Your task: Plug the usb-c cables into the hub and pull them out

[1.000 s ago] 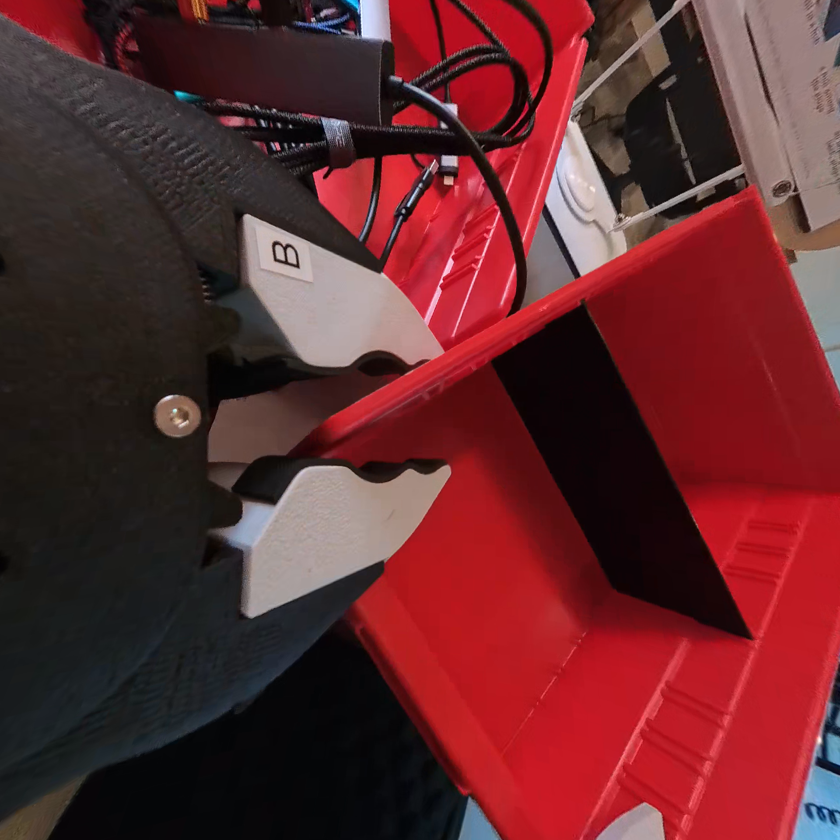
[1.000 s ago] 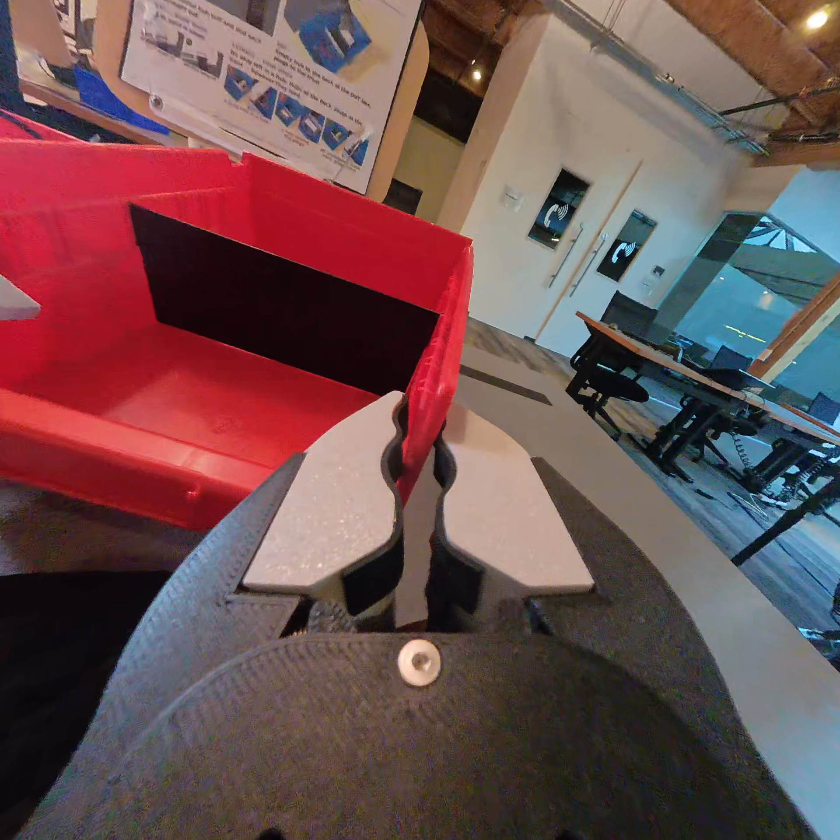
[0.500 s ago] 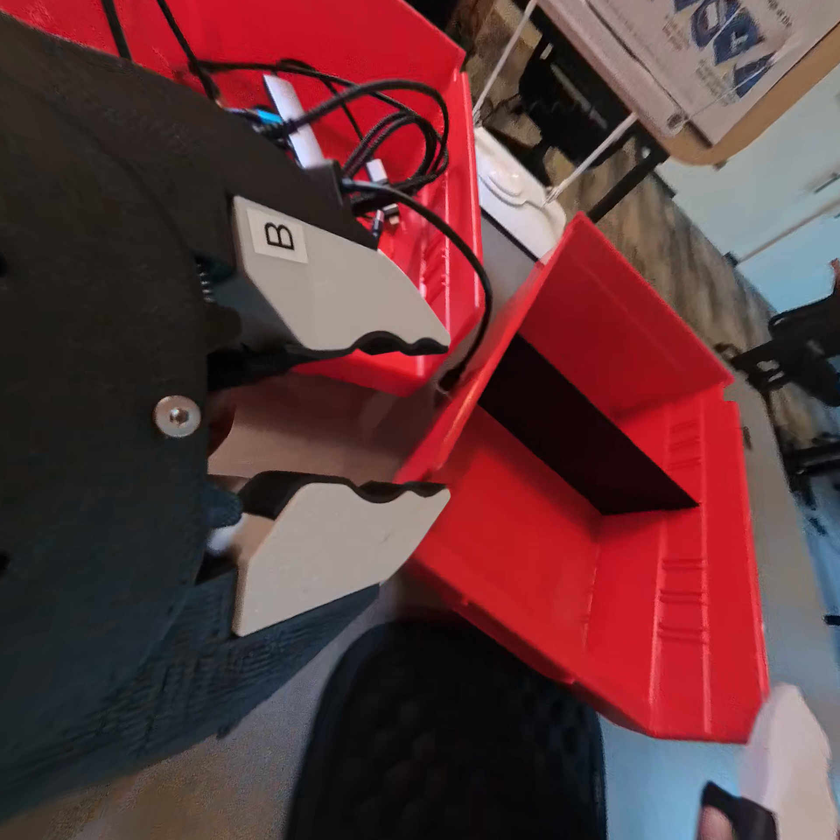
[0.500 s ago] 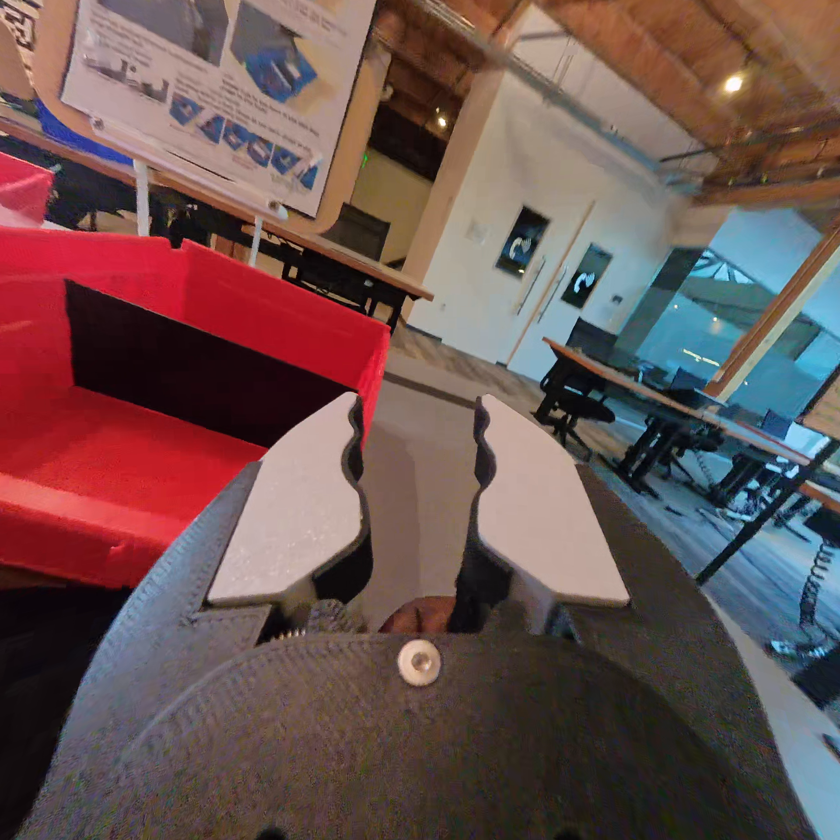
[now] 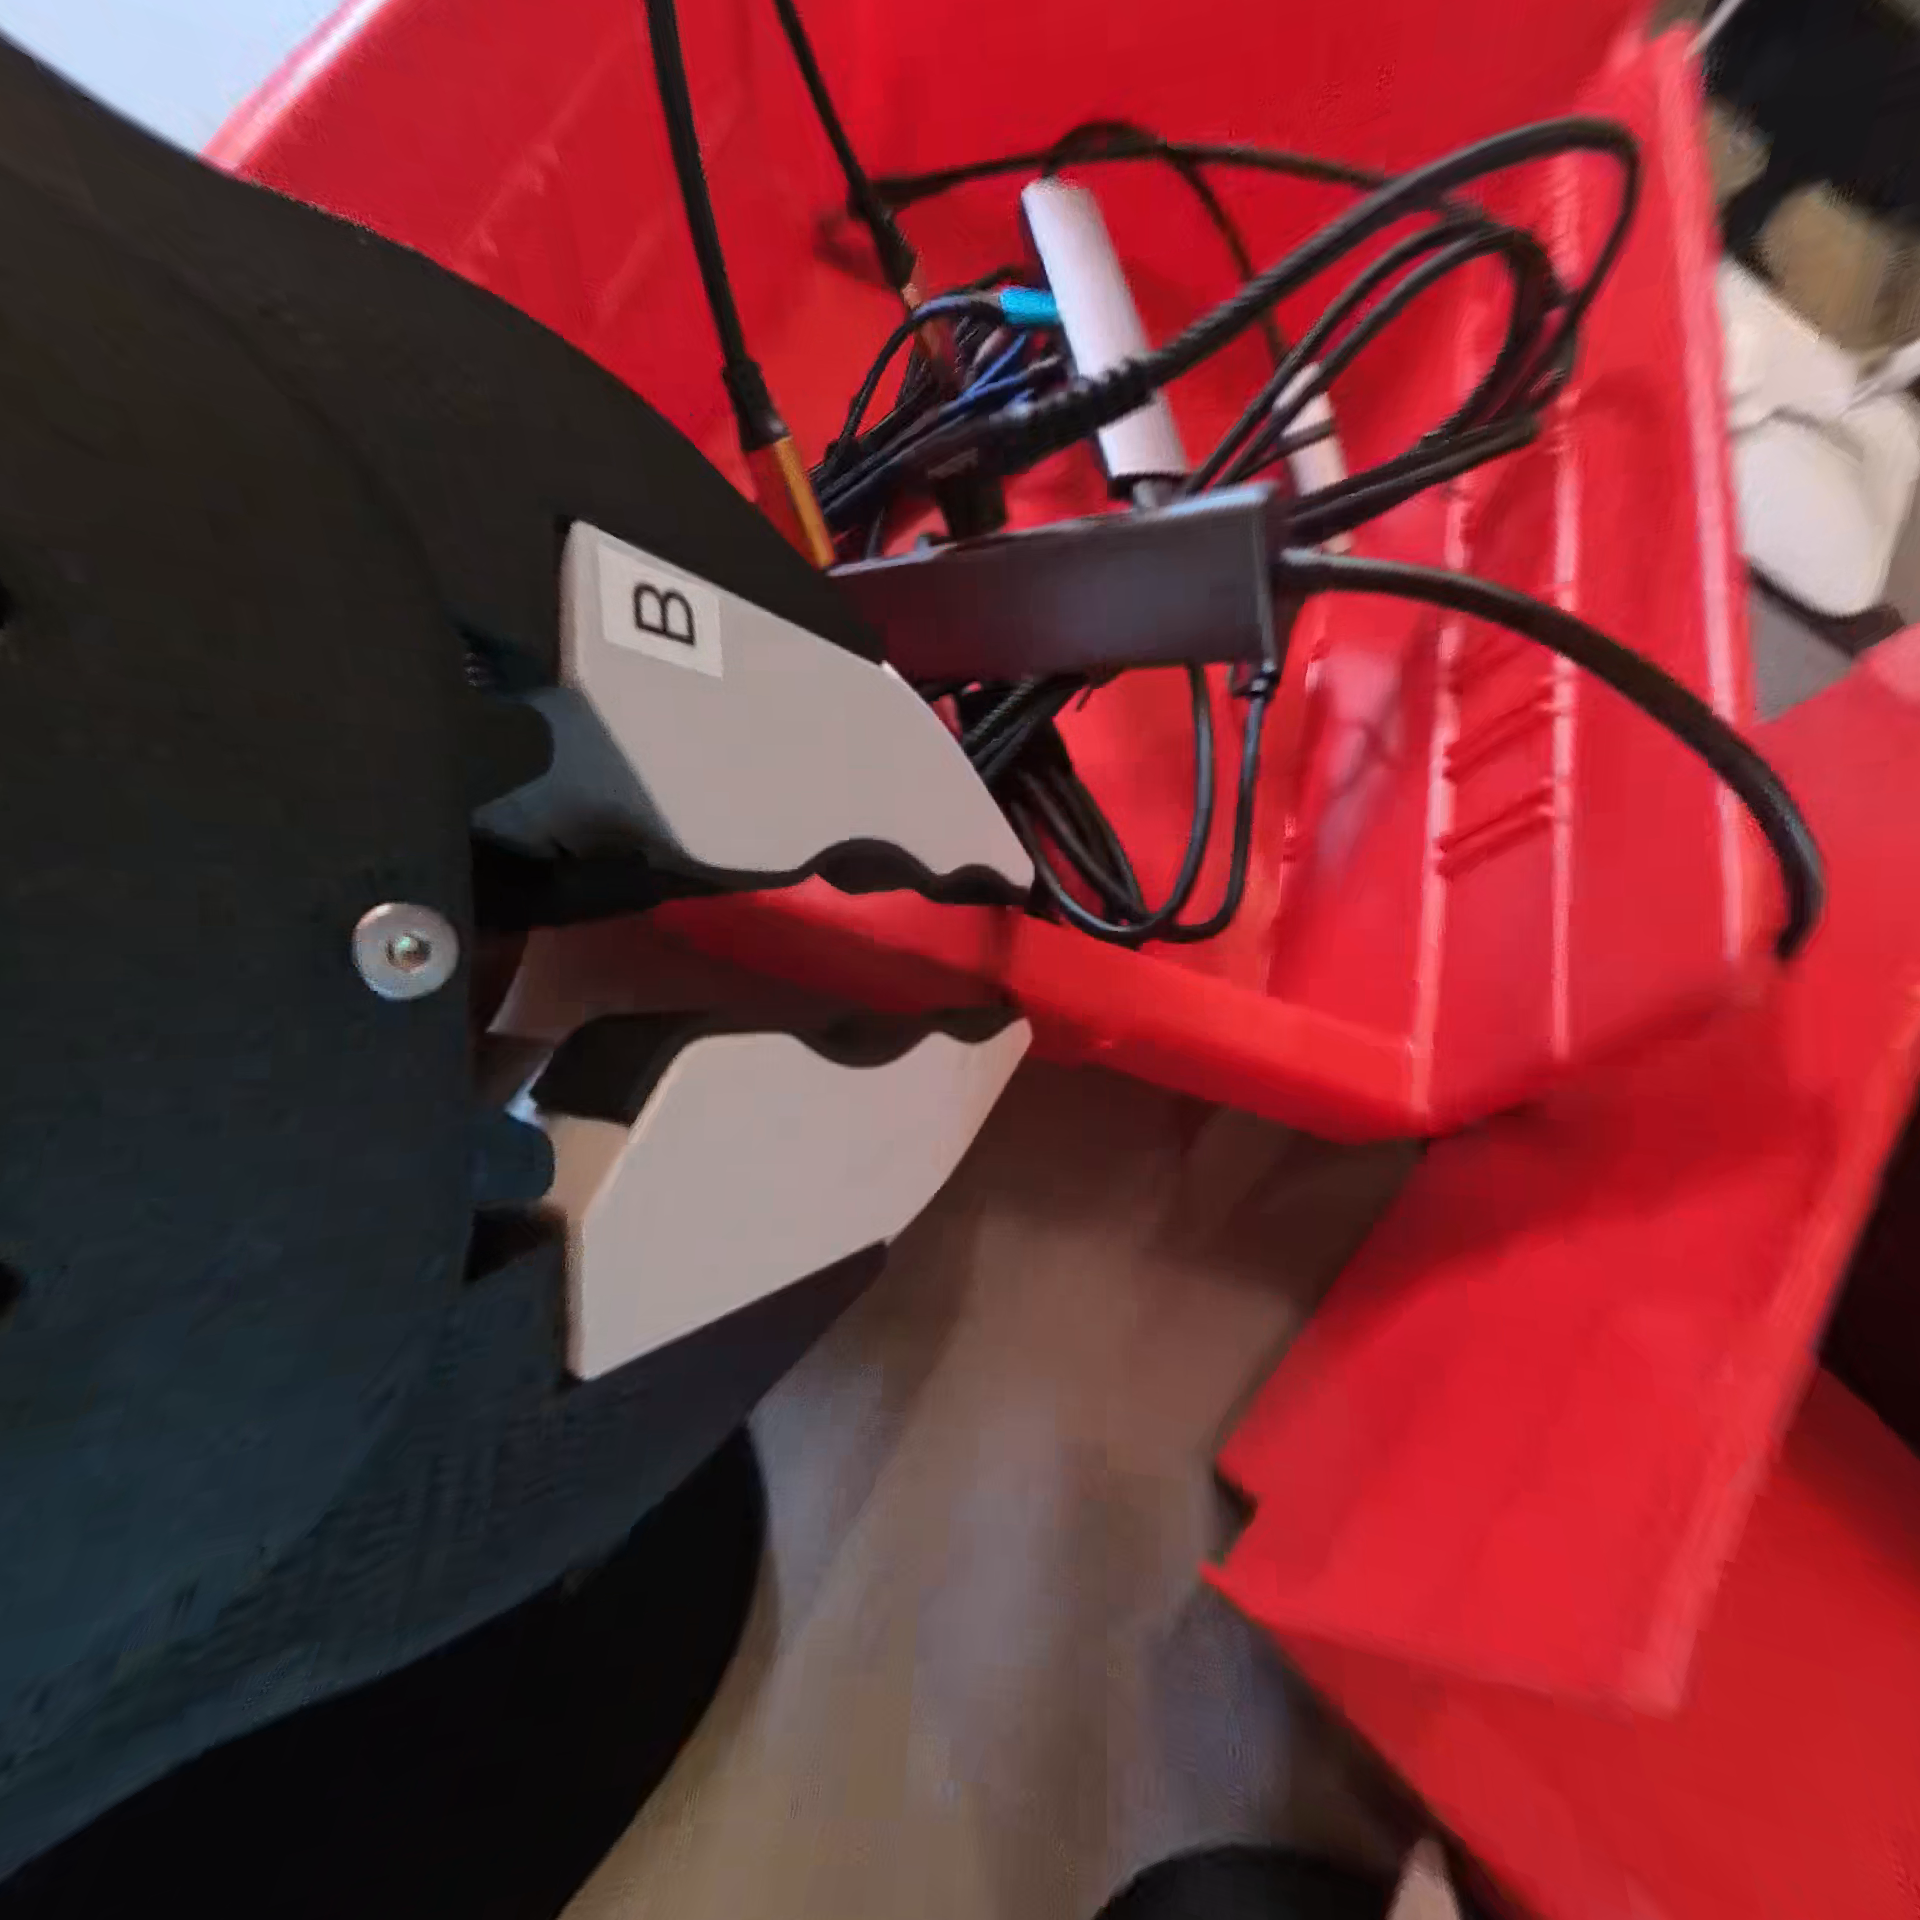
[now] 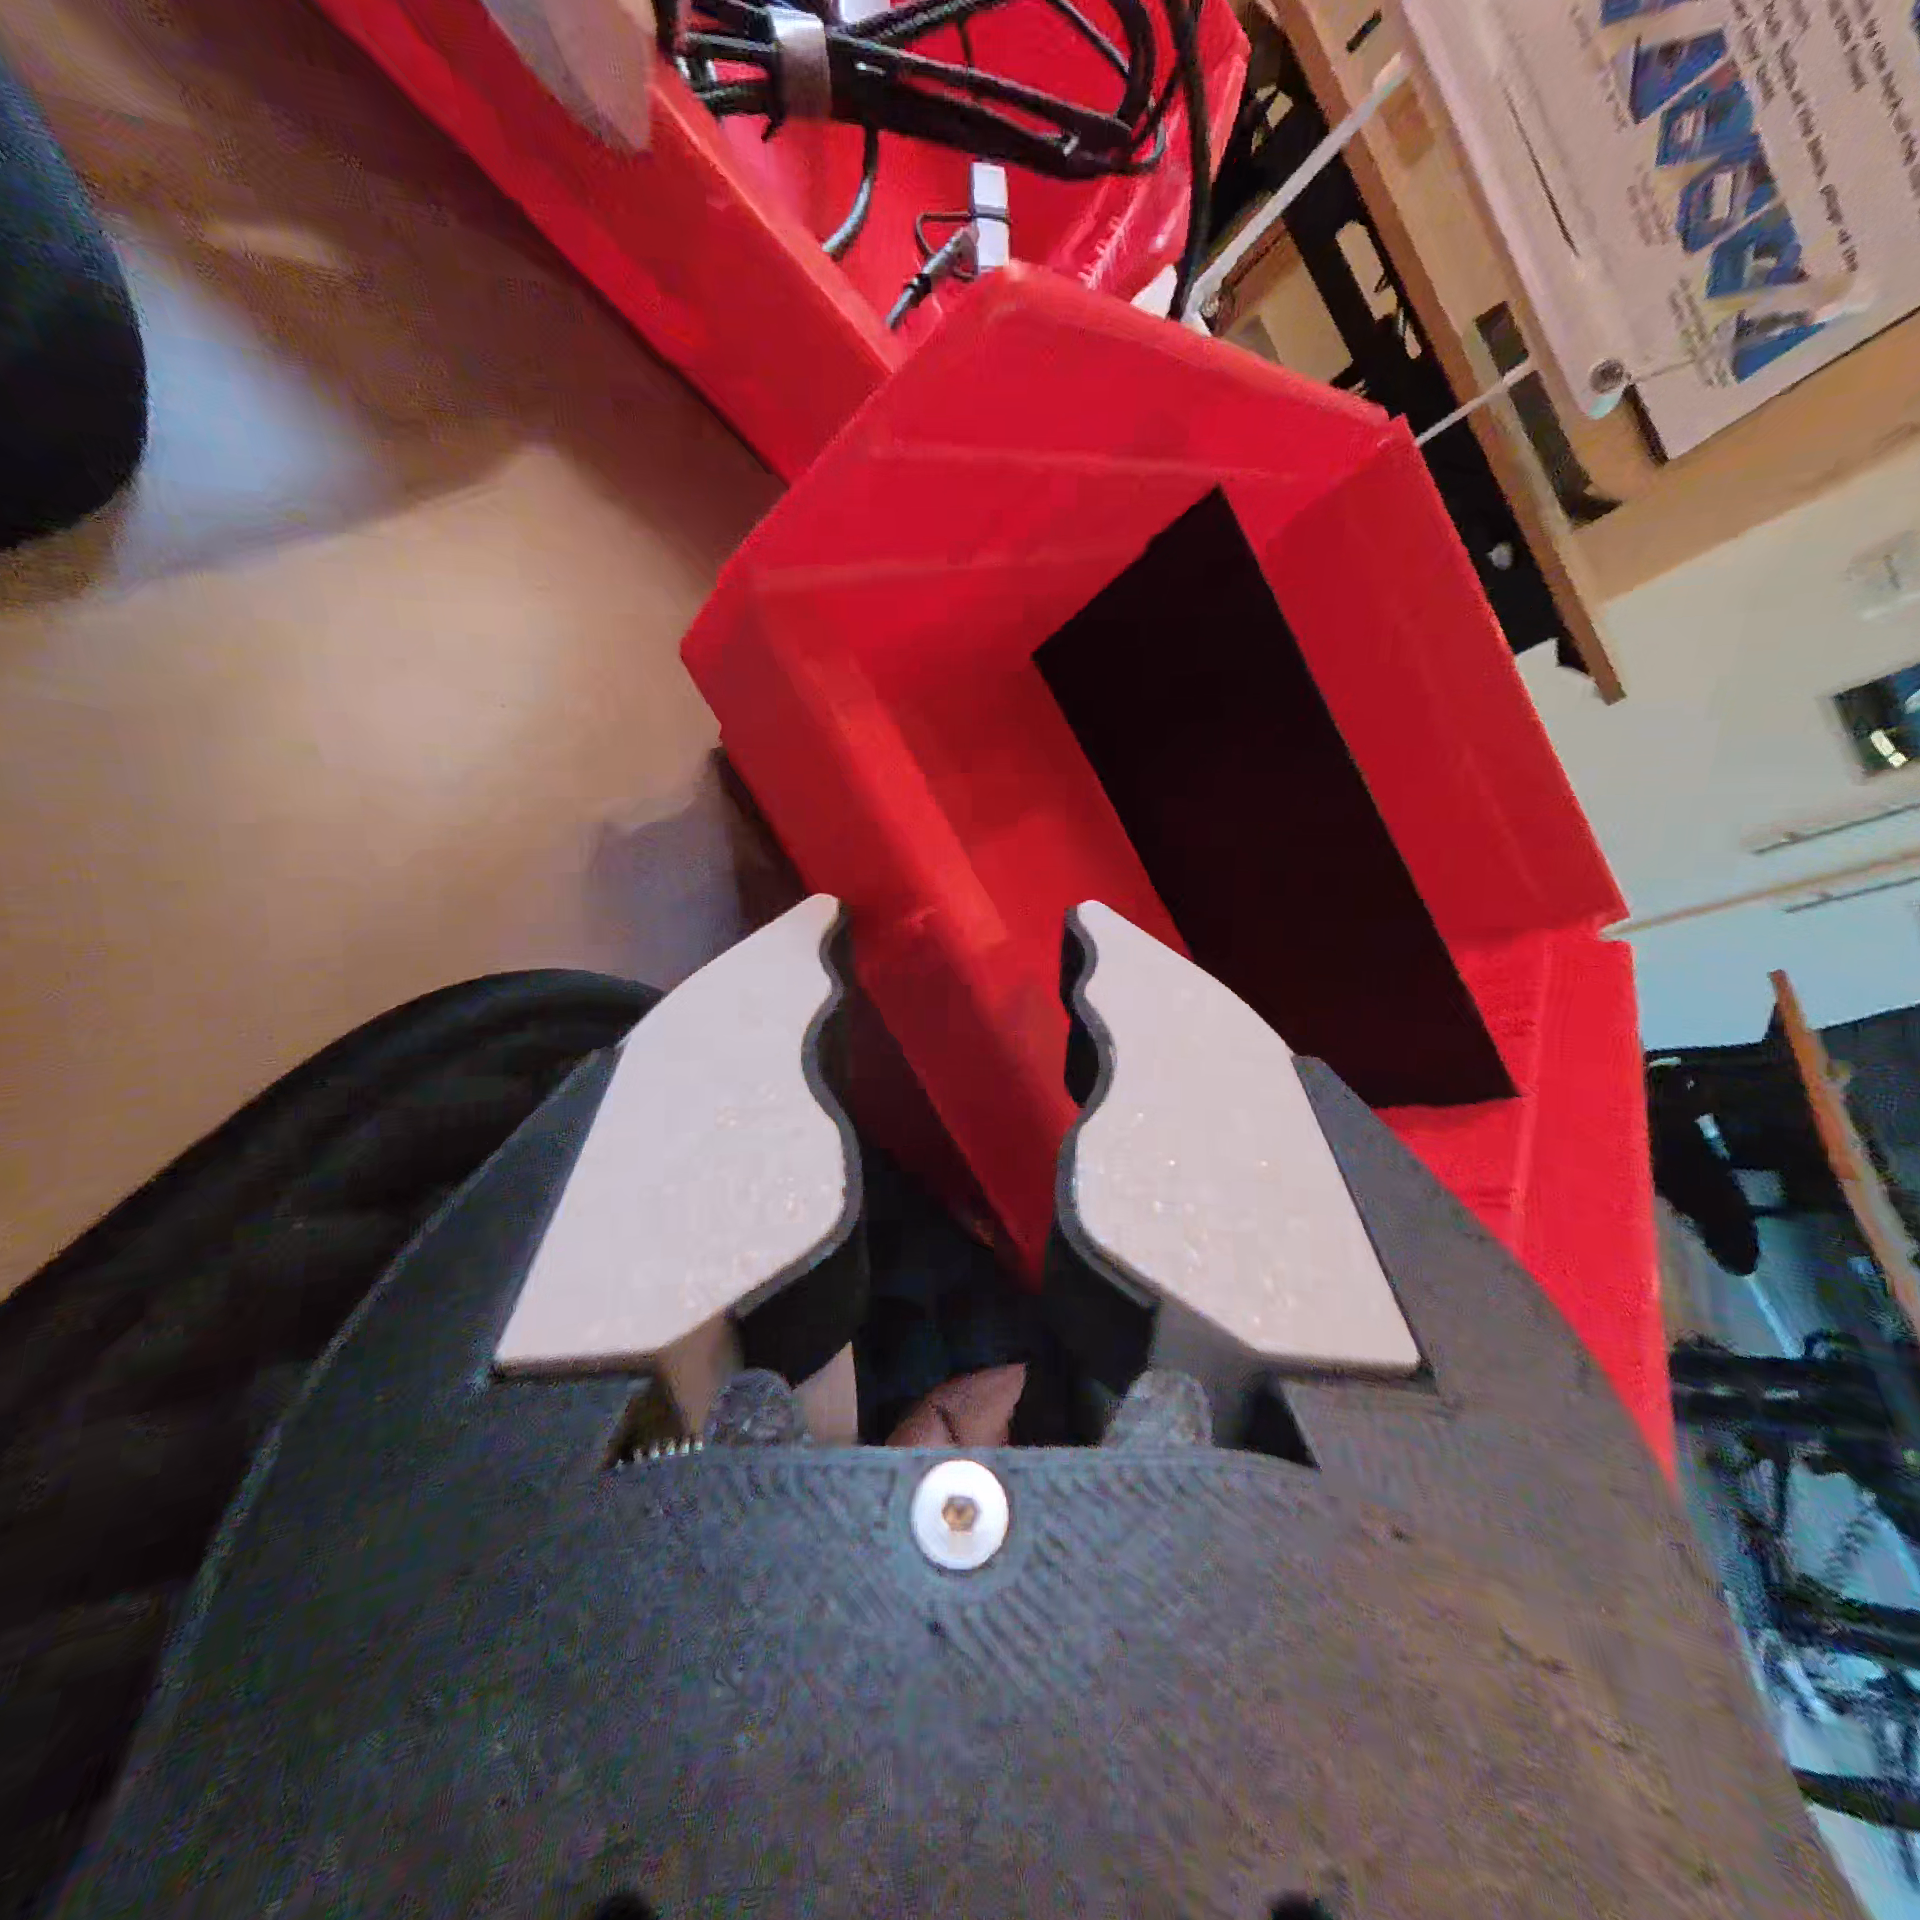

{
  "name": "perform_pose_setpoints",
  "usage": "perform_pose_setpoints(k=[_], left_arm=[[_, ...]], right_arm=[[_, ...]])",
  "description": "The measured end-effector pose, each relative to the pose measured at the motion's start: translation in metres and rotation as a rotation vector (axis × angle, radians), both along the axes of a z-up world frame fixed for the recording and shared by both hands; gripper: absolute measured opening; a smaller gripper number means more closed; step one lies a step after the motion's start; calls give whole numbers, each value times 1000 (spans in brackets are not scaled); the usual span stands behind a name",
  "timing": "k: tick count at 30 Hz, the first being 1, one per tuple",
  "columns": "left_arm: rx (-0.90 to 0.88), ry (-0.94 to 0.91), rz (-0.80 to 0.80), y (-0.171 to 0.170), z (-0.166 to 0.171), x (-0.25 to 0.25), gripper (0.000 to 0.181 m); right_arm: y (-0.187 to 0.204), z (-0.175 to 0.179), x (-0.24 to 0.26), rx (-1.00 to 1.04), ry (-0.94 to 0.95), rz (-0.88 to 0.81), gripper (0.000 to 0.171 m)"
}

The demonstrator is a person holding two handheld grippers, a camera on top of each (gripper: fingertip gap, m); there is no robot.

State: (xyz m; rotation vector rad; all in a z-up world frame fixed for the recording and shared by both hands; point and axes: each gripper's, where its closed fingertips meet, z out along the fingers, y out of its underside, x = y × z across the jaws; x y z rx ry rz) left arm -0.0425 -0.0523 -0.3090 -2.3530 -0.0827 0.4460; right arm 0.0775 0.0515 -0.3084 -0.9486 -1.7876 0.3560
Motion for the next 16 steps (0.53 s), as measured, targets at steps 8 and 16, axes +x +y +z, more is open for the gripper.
perform_pose_setpoints(k=[8,16], left_arm=[[-93,-9,-57,-47,-9,-16,37],[-221,3,-63,-62,-30,-26,38]], right_arm=[[64,-1,21,-45,-42,-195,29],[71,-6,12,-109,-81,-134,39]])
